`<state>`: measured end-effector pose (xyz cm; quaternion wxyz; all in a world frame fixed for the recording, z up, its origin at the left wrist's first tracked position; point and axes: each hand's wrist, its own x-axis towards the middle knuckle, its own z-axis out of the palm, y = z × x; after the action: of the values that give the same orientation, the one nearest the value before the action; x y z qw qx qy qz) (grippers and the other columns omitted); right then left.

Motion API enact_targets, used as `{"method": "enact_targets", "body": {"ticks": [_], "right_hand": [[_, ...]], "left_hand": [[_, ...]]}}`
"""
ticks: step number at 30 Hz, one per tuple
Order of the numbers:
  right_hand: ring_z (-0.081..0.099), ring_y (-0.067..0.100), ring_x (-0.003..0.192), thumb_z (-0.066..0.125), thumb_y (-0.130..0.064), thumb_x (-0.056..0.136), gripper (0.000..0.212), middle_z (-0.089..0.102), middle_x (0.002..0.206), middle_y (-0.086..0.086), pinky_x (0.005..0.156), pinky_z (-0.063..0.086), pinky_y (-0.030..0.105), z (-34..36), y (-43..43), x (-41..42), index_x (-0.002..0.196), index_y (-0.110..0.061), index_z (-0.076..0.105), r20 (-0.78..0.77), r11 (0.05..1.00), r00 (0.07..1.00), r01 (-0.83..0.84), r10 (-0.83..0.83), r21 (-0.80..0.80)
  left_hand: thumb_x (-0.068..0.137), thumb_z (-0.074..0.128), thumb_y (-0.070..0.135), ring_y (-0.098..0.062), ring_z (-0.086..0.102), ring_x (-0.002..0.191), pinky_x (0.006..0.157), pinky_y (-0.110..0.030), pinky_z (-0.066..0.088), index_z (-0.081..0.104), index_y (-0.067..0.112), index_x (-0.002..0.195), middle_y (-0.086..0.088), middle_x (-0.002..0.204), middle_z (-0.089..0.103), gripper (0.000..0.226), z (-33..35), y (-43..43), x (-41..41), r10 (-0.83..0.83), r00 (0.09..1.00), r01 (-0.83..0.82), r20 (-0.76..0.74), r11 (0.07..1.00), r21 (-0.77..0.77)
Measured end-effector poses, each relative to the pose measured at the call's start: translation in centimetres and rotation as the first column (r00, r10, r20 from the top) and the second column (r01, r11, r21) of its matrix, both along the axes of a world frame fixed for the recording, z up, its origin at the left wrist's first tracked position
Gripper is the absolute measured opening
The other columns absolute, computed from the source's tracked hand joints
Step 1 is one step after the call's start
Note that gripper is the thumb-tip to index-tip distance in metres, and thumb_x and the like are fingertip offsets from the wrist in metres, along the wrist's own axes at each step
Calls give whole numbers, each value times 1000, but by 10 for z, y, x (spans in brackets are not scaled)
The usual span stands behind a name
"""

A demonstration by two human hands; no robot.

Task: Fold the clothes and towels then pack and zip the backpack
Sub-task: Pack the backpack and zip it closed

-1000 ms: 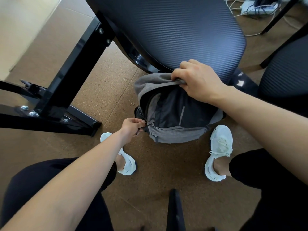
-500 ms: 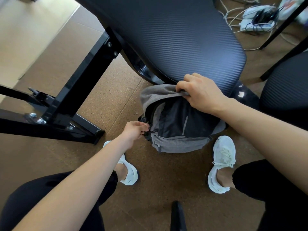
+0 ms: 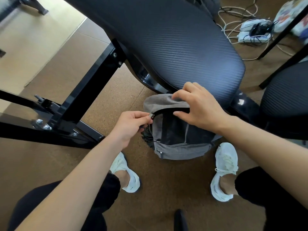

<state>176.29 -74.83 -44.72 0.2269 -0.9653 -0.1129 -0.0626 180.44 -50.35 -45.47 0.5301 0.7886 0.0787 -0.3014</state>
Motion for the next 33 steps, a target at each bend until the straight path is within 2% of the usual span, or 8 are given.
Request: {"method": "enact_targets", "body": {"ticks": [3,11,16,18,21,24,27,33], "right_hand": [[52,19,95,78,-39,82,32,59,98,-3,78,45,32,8,24,-18,106,-18,70,32,997,999,17,-20,74],[63,25,86,81,-34,81,37,68,91,3,67,54,42,-14,79,-8,109,-12,69,13,998,1000,-24,23,60],[66,23,69,71,-15,87,8,70,77,4,59,55,46,-22,87,-9,92,-9,70,28,975,999,10,-17,224],[68,16,72,72,-17,91,7,72,80,0,66,57,43,-25,87,-12,93,-11,70,-7,943,994,103,-106,317],[68,10,78,72,-20,93,6,72,84,-4,73,59,40,-25,86,-21,96,-15,69,-116,868,970,242,-212,434],[69,7,81,72,-17,93,5,71,85,-5,75,60,38,-24,89,-37,94,-16,67,-241,797,935,350,-261,493],[71,11,77,71,-15,94,10,71,82,-4,71,62,42,-27,90,-48,89,-21,64,-305,737,910,408,-281,538],[73,10,73,70,-13,95,20,72,79,-4,74,63,42,-27,59,-57,83,-26,60,-341,613,820,571,-460,546]], "left_hand": [[91,76,15,-10,63,69,59,-19,52,82,15,84,1,74,77,9,7,2,5,-77,996,72,52,994,79],[89,77,18,-6,54,57,51,-16,43,79,15,78,7,58,65,12,18,7,8,-191,980,182,62,975,124],[86,72,11,-2,60,65,59,-15,47,78,23,83,10,68,68,14,26,22,17,-329,939,312,103,938,148],[81,71,17,-8,64,76,64,-24,49,69,27,83,13,76,67,10,18,25,22,-459,861,328,218,830,452],[79,75,47,-18,63,99,76,-34,51,57,32,107,10,106,63,37,-5,16,16,-724,665,345,183,514,785],[83,70,59,-26,64,104,76,-40,52,54,24,112,1,112,63,49,-27,-2,9,-790,558,302,254,479,824],[93,66,39,-34,65,103,70,-42,47,58,16,103,-7,106,67,26,-35,-11,8,-812,464,243,354,501,831],[95,55,20,-33,66,99,73,-42,55,64,20,108,-5,102,71,16,-39,3,19,-811,498,222,308,462,859]]}}
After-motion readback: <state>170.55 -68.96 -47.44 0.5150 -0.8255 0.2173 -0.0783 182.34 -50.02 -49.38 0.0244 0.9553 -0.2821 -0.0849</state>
